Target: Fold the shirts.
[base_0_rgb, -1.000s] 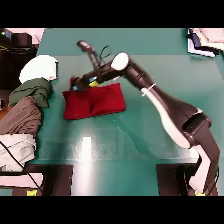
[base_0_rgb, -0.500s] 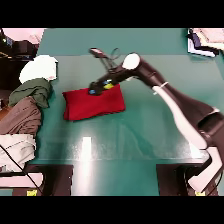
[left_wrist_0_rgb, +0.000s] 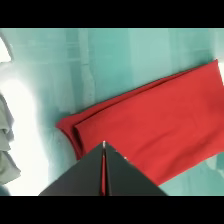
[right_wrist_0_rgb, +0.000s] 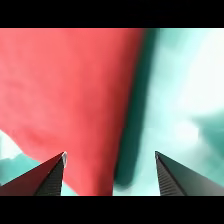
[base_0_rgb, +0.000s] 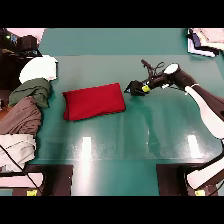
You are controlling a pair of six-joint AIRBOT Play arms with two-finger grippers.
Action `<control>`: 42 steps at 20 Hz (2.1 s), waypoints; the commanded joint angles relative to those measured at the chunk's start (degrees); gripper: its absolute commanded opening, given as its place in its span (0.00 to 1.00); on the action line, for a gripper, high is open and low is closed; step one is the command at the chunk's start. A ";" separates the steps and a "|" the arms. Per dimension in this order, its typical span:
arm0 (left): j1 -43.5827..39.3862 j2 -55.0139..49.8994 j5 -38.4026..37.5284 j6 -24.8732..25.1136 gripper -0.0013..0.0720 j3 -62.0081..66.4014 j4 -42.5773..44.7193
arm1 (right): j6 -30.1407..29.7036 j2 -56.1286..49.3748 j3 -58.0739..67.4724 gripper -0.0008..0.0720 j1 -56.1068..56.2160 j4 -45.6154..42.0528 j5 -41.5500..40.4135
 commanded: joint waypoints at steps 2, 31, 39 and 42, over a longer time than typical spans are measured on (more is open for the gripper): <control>0.04 0.00 -0.04 0.00 0.05 -0.02 -0.83 | 0.13 -6.95 3.06 0.89 1.73 5.51 1.53; -1.66 0.00 0.04 -0.28 0.05 -0.02 -2.32 | -2.40 34.03 -24.90 0.03 -53.90 -3.37 -14.01; -9.01 0.00 5.03 -0.04 0.05 -0.02 -2.23 | -0.15 39.04 -32.76 0.03 -71.32 -12.44 -12.31; -9.01 0.00 4.17 -0.02 0.05 -0.02 -2.01 | 3.93 39.01 -30.27 0.03 -71.32 -20.06 -10.67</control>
